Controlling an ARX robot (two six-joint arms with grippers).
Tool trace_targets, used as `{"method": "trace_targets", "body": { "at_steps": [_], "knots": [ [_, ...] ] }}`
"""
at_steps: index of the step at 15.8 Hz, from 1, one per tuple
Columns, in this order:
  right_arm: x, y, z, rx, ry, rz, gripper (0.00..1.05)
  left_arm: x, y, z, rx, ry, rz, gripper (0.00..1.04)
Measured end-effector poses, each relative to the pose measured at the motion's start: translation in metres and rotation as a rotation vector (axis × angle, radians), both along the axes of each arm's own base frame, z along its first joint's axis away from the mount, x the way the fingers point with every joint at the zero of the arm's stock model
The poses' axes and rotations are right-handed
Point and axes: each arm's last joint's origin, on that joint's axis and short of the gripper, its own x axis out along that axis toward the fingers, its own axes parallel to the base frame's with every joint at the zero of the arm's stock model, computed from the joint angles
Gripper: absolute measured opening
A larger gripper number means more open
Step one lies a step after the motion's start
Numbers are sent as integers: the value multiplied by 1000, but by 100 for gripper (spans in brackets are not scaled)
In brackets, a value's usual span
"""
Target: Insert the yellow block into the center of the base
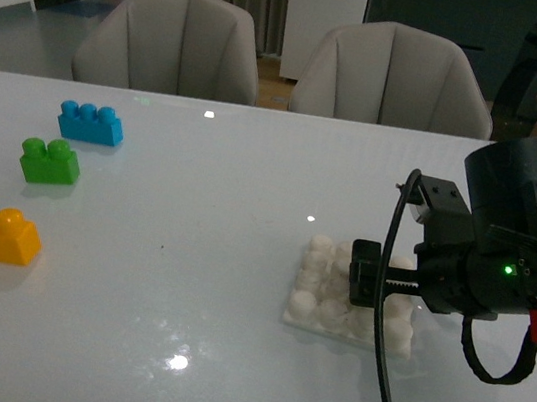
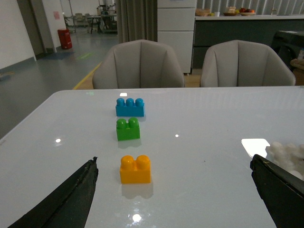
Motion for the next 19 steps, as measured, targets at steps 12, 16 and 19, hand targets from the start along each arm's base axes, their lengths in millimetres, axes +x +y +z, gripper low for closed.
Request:
{"method": "trace_targets", "body": {
  "at_steps": [12, 16, 19],
  "knots": [
    [15, 51, 2, 28, 6, 66, 98, 0, 0, 0, 0, 0, 0, 98],
    [24, 78, 4, 47, 6, 94, 98, 0, 0, 0, 0, 0, 0, 98],
    [20, 85, 8, 93, -6, 102, 98, 0, 0, 0, 0, 0, 0, 98]
  ]
}}
